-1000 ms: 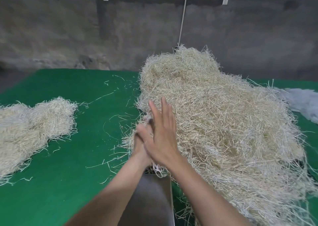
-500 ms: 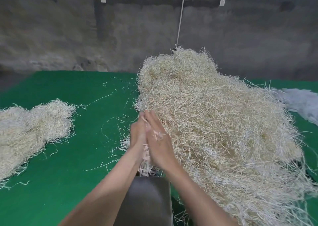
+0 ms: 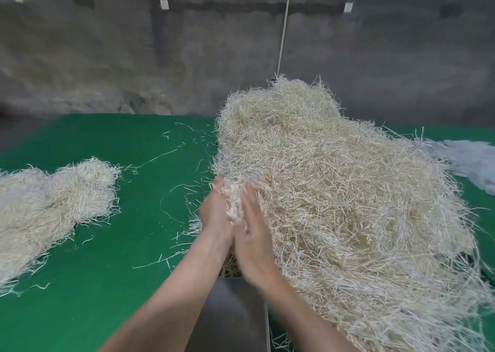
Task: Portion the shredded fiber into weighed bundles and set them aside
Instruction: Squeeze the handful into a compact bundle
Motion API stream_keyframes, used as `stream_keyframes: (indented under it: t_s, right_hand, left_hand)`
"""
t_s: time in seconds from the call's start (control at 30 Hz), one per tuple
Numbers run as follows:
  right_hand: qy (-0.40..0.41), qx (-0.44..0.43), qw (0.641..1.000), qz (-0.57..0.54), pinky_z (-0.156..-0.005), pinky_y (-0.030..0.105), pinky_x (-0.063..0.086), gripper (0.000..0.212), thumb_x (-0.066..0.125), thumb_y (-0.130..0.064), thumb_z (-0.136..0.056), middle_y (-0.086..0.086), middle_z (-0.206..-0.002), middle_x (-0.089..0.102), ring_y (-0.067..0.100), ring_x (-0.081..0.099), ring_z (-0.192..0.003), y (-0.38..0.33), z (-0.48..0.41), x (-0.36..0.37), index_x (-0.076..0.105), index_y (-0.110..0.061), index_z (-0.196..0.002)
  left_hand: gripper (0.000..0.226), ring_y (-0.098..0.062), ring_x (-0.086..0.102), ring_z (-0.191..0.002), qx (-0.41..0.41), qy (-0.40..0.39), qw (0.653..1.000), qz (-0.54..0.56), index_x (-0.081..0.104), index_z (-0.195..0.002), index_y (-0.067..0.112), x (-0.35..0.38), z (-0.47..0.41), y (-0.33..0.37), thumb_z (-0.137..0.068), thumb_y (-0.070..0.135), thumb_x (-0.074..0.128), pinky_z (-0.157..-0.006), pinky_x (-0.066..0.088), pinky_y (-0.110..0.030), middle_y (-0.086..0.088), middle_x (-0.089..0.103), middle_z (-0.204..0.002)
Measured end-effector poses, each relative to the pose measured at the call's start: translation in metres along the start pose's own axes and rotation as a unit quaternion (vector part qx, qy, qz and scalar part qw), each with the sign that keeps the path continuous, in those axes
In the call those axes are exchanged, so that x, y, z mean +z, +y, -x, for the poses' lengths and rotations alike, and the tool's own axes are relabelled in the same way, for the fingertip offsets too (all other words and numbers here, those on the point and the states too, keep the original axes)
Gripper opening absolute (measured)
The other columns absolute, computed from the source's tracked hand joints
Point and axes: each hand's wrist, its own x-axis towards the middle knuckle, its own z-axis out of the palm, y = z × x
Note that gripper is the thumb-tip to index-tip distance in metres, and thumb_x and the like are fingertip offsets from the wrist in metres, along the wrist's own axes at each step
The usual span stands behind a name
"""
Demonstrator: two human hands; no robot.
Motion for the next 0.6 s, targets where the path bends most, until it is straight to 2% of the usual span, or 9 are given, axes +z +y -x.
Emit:
stream_keyframes:
  t_s: [0.03, 0.1, 0.2, 0.27, 0.33, 0.4, 0.47, 0.53, 0.6]
  right_hand:
    - [-0.010, -0.030, 0.999, 0.021, -0.116, 0.027, 0.002, 0.051, 0.025, -0.042, -0.097, -0.035, -0.151, -0.006, -0.004, -0.002, -0.142, -0.001, 0.001, 0.003, 0.000, -0.061, -0.138]
    - [0.003, -0.004, 0.998, 0.067, -0.116, 0.034, -0.003, 0.055, 0.023, -0.060, -0.093, -0.031, -0.151, -0.015, 0.002, -0.010, -0.143, -0.005, -0.022, -0.003, -0.011, -0.063, -0.136]
    - [-0.025, 0.102, 0.993, 0.046, -0.115, 0.043, 0.007, 0.054, 0.037, -0.057, -0.094, -0.023, -0.154, -0.009, 0.003, -0.002, -0.142, -0.006, -0.055, -0.034, 0.008, -0.061, -0.140]
    - [-0.048, 0.097, 0.994, -0.024, -0.116, 0.041, 0.012, 0.045, 0.038, -0.053, -0.095, -0.030, -0.151, 0.006, -0.010, 0.009, -0.136, -0.006, -0.044, -0.033, 0.023, -0.059, -0.137]
    - [-0.056, 0.070, 0.995, -0.046, -0.118, 0.033, 0.017, 0.047, 0.032, -0.057, -0.089, -0.040, -0.144, 0.015, -0.022, 0.014, -0.130, -0.010, -0.014, -0.014, 0.026, -0.058, -0.136]
    - [-0.076, 0.041, 0.996, 0.005, -0.119, 0.032, 0.013, 0.053, 0.025, -0.060, -0.088, -0.038, -0.145, 0.009, -0.013, 0.011, -0.137, -0.011, -0.007, -0.003, 0.022, -0.053, -0.140]
    - [-0.094, 0.087, 0.992, 0.019, -0.116, 0.038, 0.005, 0.052, 0.033, -0.056, -0.094, -0.026, -0.152, 0.003, 0.002, 0.006, -0.142, -0.010, -0.026, -0.016, 0.019, -0.049, -0.144]
    - [-0.079, 0.156, 0.981, -0.089, -0.112, 0.036, 0.006, 0.054, 0.043, -0.046, -0.096, -0.020, -0.156, 0.001, 0.002, 0.004, -0.141, -0.007, -0.043, -0.036, 0.018, -0.053, -0.143]
    - [-0.062, 0.143, 0.973, -0.170, -0.108, 0.026, 0.014, 0.043, 0.044, -0.043, -0.097, -0.026, -0.153, 0.014, -0.009, 0.013, -0.135, -0.011, -0.035, -0.037, 0.029, -0.061, -0.133]
  left_hand:
    - [0.032, -0.019, 0.065, -0.066, 0.055, 0.016, 0.998, -0.041, 0.066, -0.084, 0.007, -0.001, 0.002, 0.003, -0.093, 0.036, 0.056, -0.066, 0.054, -0.031, -0.003, 0.066, -0.073]
    - [0.032, -0.008, 0.061, -0.056, 0.143, -0.056, 0.979, -0.132, 0.059, -0.072, 0.012, -0.005, 0.014, -0.009, -0.099, 0.023, 0.046, -0.055, 0.050, -0.021, 0.005, 0.062, -0.059]
    - [0.023, 0.011, 0.058, -0.068, 0.154, -0.108, 0.950, -0.250, 0.057, -0.083, 0.029, -0.002, 0.025, -0.019, -0.100, 0.032, 0.042, -0.063, 0.047, -0.010, 0.020, 0.066, -0.075]
    - [0.020, 0.004, 0.059, -0.084, 0.115, -0.095, 0.969, -0.194, 0.058, -0.095, 0.035, 0.002, 0.021, -0.004, -0.097, 0.045, 0.041, -0.076, 0.046, -0.019, 0.017, 0.062, -0.089]
    - [0.033, -0.009, 0.064, -0.059, 0.094, -0.040, 0.990, -0.097, 0.061, -0.082, 0.022, -0.001, 0.013, 0.006, -0.096, 0.046, 0.043, -0.056, 0.050, -0.022, 0.003, 0.065, -0.066]
    - [0.035, -0.011, 0.061, -0.048, 0.126, -0.003, 0.990, -0.057, 0.057, -0.072, 0.019, -0.004, 0.016, 0.000, -0.100, 0.036, 0.042, -0.047, 0.046, -0.019, 0.003, 0.065, -0.071]
    - [0.029, -0.009, 0.069, -0.080, 0.110, -0.044, 0.986, -0.115, 0.060, -0.089, 0.021, -0.002, 0.030, -0.015, -0.102, 0.028, 0.035, -0.064, 0.051, -0.015, 0.004, 0.064, -0.102]
    - [0.030, -0.011, 0.057, -0.115, 0.078, -0.048, 0.980, -0.177, 0.056, -0.119, 0.015, 0.004, 0.038, -0.020, -0.102, 0.030, 0.036, -0.094, 0.047, -0.027, -0.001, 0.053, -0.132]
    - [0.029, -0.010, 0.064, -0.095, 0.110, -0.061, 0.973, -0.195, 0.061, -0.106, 0.014, 0.008, 0.035, -0.014, -0.100, 0.033, 0.040, -0.082, 0.052, -0.028, -0.005, 0.061, -0.119]
